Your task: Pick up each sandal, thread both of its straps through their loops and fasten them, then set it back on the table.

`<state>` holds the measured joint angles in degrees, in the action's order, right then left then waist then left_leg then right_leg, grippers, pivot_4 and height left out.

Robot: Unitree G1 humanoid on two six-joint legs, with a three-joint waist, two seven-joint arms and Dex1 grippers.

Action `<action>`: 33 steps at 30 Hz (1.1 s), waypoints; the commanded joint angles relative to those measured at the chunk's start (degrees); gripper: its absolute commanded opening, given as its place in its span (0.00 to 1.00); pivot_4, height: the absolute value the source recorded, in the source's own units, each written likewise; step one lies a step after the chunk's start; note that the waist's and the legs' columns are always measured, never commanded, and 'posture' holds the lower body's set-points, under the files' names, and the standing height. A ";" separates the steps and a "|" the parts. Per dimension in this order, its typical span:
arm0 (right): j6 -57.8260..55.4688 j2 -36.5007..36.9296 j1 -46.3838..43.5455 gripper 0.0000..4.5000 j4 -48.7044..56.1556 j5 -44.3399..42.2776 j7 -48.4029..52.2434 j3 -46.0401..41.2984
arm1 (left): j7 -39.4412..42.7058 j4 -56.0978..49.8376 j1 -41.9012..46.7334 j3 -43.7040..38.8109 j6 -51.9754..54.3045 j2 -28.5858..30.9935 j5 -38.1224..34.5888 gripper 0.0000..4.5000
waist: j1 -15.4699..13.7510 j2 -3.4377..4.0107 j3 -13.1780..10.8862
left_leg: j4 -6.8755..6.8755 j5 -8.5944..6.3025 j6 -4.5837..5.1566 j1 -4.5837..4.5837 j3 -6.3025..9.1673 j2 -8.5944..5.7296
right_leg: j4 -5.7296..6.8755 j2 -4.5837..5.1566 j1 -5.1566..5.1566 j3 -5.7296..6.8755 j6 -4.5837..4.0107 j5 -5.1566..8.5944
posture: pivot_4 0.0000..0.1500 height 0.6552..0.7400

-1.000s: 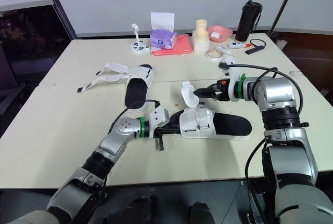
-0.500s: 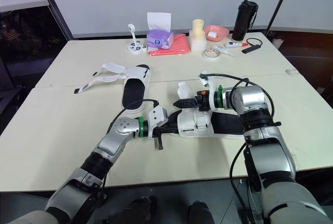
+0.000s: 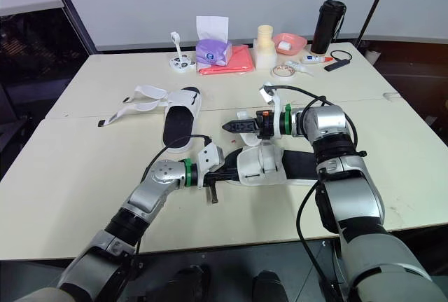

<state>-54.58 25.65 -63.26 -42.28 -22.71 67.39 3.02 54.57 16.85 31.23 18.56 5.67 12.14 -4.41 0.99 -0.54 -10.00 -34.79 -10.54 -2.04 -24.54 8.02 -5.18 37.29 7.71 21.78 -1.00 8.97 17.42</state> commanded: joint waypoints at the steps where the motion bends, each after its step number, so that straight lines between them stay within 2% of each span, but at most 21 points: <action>1: -1.39 0.89 -1.97 0.99 4.00 -2.45 0.89 -2.73 | 0.05 0.14 -0.30 0.39 0.07 -0.21 0.10 0.00 | -0.03 0.00 0.00 | 0.00 0.00 0.00 0.00 0.00 0.00 | 0.00 0.00 0.00 0.00 0.00 0.00 | 1.00 1.00; 19: -6.49 1.94 -2.04 0.99 12.94 -7.67 -3.51 -8.35 | 0.54 2.22 0.70 0.53 -1.30 -1.34 0.34 0.00 | -0.23 0.00 0.00 | -0.02 0.00 0.00 0.00 -0.01 -0.01 | 0.01 0.01 -0.01 -0.01 0.00 0.00 | 1.00 1.00; 22: -6.89 2.00 -1.77 0.81 14.10 -8.26 -3.95 -8.49 | 0.59 2.34 0.72 0.51 -1.39 -1.39 0.35 0.00 | -0.21 0.00 0.00 | -0.02 0.00 0.00 -0.01 -0.01 0.00 | 0.02 0.01 0.00 -0.02 0.00 0.00 | 1.00 1.00; 29: -8.89 2.60 0.85 0.01 19.65 -10.52 -4.85 -8.40 | 0.59 2.57 0.76 0.49 -1.58 -1.45 0.37 0.00 | -0.33 0.00 0.00 | -0.03 0.00 0.00 -0.01 -0.01 -0.01 | 0.01 0.02 -0.01 -0.01 0.00 0.00 | 1.00 1.00; 33: -11.54 4.00 4.66 0.01 28.39 -13.40 -5.59 -8.68 | 0.65 2.80 0.84 0.44 -1.62 -1.49 0.33 0.00 | -0.38 0.00 0.00 | -0.03 0.00 0.00 -0.01 -0.01 -0.01 | 0.01 0.02 -0.01 -0.02 0.00 0.00 | 1.00 1.00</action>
<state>-65.20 28.54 -58.74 -18.86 -33.56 61.90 -4.06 54.96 19.11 31.91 18.35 4.12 10.99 -4.38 0.61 -0.54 -10.00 -34.83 -10.54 -2.04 -24.55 8.02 -5.18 37.30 7.73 21.76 -1.01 8.97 17.42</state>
